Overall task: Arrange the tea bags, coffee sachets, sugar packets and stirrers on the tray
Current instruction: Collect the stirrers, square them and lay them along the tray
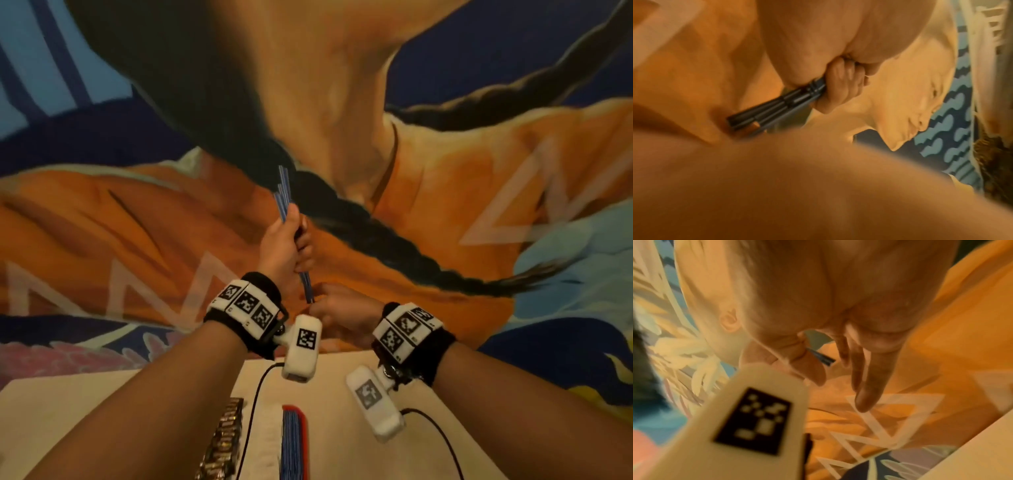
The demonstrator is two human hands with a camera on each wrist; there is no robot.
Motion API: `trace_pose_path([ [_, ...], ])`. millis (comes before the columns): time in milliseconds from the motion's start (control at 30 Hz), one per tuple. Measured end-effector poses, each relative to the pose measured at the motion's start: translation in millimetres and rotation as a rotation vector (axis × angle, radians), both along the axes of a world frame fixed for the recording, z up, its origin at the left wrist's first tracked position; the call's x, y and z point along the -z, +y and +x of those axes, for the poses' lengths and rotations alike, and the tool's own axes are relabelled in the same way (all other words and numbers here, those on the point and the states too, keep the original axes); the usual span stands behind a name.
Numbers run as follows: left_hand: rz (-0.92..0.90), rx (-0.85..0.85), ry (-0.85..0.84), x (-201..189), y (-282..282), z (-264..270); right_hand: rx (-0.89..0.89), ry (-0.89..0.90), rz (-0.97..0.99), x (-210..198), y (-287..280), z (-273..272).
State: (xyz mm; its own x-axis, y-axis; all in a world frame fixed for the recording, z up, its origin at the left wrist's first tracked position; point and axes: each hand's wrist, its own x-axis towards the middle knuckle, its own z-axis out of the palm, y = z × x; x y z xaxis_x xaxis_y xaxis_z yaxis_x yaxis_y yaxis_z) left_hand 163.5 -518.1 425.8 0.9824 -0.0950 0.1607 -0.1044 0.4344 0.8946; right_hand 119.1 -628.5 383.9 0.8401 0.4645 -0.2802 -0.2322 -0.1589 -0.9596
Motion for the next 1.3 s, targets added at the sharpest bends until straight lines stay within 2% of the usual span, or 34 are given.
trace_pose_path([
  [167, 0.042, 0.078, -0.103, -44, -5, -5, 0.034, 0.009, 0.217, -52, 14, 18],
  [333, 0.091, 0.066, -0.225, -74, -2, -7, 0.073, -0.029, 0.314, -92, 17, 16],
  [500, 0.148, 0.045, -0.316, -86, 8, -7, 0.089, -0.011, 0.44, -116, 17, 13],
  [667, 0.298, -0.027, -0.366, -88, 8, -11, 0.13, -0.066, 0.403, -126, 20, 9],
  [767, 0.363, -0.083, -0.383, -94, 12, -10, 0.147, -0.19, 0.272, -138, 17, 8],
  [800, 0.378, -0.078, -0.378, -97, 14, -10, 0.167, -0.27, 0.204, -145, 14, 11],
  [867, 0.445, -0.041, -0.387, -105, 20, -8, 0.336, -0.534, 0.049, -167, 5, 20],
  [933, 0.665, -0.051, -0.423, -117, 26, -6, 0.587, -0.937, -0.206, -199, -6, 21],
  [1000, 0.962, -0.092, -0.46, -134, 26, -8, 0.658, -1.168, -0.294, -228, -12, 14],
  [1100, 1.239, -0.148, -0.563, -162, 21, -15, 0.503, -1.124, -0.46, -248, -6, 11],
  [1167, 1.313, -0.183, -0.646, -177, 21, -20, 0.402, -1.088, -0.615, -250, 1, 10],
  [1300, 1.437, -0.264, -0.72, -194, 31, -22, 0.27, -1.148, -0.666, -254, 2, -1],
])
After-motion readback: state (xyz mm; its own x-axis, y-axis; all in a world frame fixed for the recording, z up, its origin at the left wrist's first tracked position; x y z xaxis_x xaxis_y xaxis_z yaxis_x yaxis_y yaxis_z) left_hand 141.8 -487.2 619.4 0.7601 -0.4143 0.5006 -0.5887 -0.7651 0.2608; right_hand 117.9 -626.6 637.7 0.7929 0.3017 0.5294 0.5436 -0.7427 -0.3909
